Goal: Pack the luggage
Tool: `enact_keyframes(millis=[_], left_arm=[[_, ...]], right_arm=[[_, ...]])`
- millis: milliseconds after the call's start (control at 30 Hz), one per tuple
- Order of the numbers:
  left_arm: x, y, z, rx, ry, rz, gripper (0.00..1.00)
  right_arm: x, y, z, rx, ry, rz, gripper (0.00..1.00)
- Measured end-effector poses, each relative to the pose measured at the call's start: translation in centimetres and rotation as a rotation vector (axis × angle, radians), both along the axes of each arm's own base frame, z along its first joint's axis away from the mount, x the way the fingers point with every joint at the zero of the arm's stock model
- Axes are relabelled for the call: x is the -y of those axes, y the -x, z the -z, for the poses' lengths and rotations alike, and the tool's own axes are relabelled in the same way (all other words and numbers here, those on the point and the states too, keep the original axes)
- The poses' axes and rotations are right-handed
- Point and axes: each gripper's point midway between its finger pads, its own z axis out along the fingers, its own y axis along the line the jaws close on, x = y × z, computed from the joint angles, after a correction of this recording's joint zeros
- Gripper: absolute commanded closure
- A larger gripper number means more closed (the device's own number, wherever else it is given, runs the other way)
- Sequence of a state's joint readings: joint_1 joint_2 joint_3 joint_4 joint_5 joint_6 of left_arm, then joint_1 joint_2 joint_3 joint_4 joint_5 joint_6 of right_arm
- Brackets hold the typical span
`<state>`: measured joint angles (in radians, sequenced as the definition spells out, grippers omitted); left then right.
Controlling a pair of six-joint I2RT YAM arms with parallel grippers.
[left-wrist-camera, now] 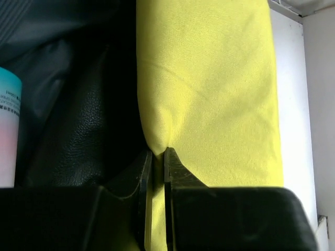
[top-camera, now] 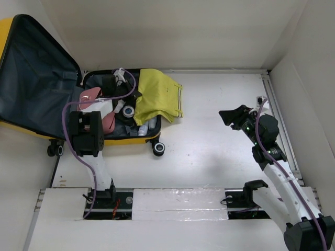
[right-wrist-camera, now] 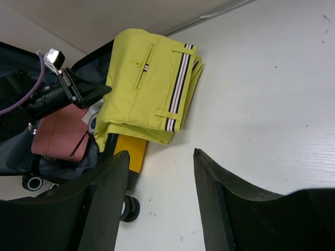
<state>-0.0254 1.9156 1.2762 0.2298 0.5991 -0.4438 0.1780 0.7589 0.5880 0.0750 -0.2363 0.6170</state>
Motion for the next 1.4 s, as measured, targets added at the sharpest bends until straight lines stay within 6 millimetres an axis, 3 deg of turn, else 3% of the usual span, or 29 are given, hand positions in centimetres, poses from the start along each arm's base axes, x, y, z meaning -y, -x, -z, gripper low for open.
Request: enact_keyframes(millis=[167,267,333,500,633,933,1100,1300,1400], left_arm=[[0.0,-0.1,-0.5,0.008,0.004,-0.009,1.0],[-0.3,0.1,-1.9,0.024,-0.006,-0.032,1.0],[-0.8,0.3,-3.9,0.047,-0.015,-0.058,1.0],[-1.4,0.7,-10.9,0.141,-0.033,-0.095,1.0],[-3.6,1.2,-13.3,0.151,-0.099,-0.17,1.0],[-12.7,2.3,-10.1,0.0,-0.284,-0.452,1.0],[-16.6,3.1,-9.0,-0.053,-0.372,-0.569,1.0],[-18.4,3.6,-8.4,-0.084,-0.436,-0.647,1.0],[-18.4,3.7,-8.4,-0.088,-0.444,-0.653,0.78]], right_arm=[[0.0,0.0,0.0,0.0,0.0,-0.001,0.42],[0.0,0.0,0.0,0.0,0.0,0.0,0.42],[0.0,0.0,0.0,0.0,0.0,0.0,0.42],[0.0,0.0,0.0,0.001,0.0,-0.001,0.42],[0.0,0.1,-0.2,0.008,-0.001,0.0,0.42],[0.0,0.2,-0.5,0.017,-0.003,-0.002,0.42],[-0.1,0.3,-0.6,0.021,-0.003,-0.006,0.42],[-0.2,0.4,-0.7,0.023,-0.004,-0.012,0.42],[-0.3,0.5,-0.7,0.022,-0.005,-0.019,0.42]])
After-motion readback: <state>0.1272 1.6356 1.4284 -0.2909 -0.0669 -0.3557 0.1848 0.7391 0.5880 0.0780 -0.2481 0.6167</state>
